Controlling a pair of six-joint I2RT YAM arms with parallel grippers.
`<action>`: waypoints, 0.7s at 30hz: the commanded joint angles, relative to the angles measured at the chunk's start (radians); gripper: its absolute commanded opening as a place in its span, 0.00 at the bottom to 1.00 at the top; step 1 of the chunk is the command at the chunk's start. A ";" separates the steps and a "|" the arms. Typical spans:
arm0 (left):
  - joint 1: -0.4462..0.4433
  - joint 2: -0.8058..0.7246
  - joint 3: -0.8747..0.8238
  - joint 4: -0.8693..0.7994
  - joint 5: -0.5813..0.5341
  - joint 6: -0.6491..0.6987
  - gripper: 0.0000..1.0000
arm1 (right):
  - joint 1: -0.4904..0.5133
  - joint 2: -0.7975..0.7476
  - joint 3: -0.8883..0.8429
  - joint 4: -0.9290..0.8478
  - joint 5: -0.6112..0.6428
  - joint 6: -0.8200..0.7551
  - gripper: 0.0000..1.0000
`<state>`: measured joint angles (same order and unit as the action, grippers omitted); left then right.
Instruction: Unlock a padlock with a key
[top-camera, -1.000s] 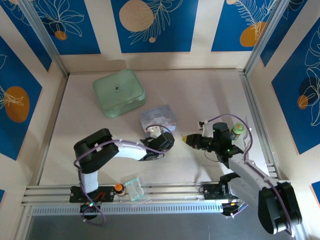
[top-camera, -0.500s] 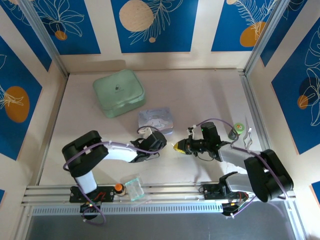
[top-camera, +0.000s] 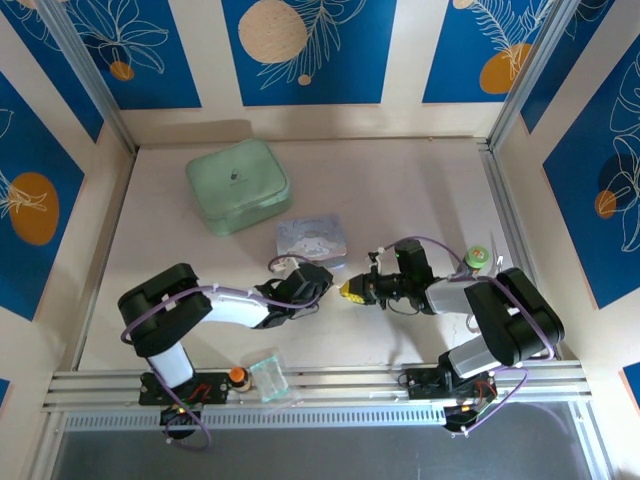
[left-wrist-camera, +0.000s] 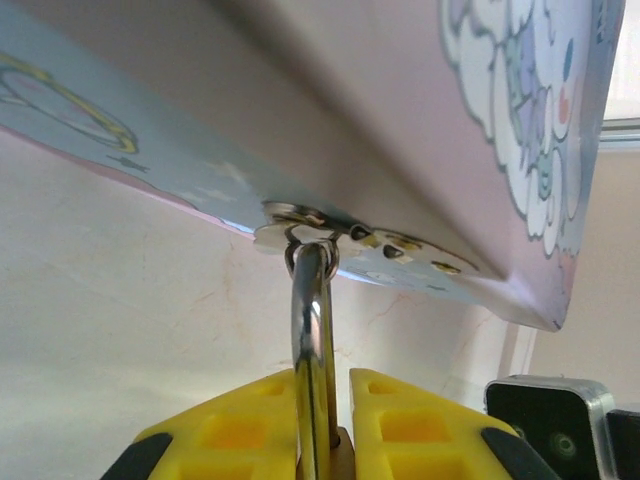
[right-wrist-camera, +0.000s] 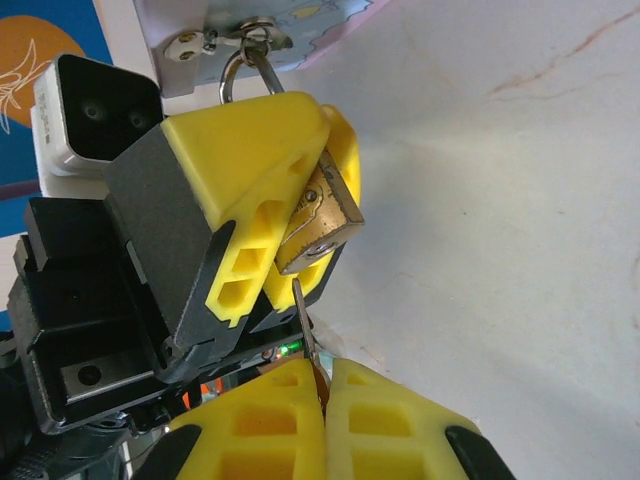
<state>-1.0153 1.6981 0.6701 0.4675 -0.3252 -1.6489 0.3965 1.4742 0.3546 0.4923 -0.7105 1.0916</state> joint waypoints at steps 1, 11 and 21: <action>0.009 0.026 -0.026 -0.005 0.030 -0.083 0.00 | 0.002 0.029 0.030 0.016 -0.051 0.021 0.00; 0.009 0.010 -0.031 -0.023 0.022 -0.122 0.00 | 0.002 0.100 0.029 0.114 -0.071 0.063 0.00; 0.009 -0.026 -0.021 -0.021 0.025 -0.075 0.00 | 0.001 0.142 0.057 0.131 -0.048 0.079 0.00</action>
<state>-1.0145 1.6913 0.6685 0.4725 -0.3298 -1.6783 0.3962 1.5955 0.3851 0.5854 -0.7536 1.1534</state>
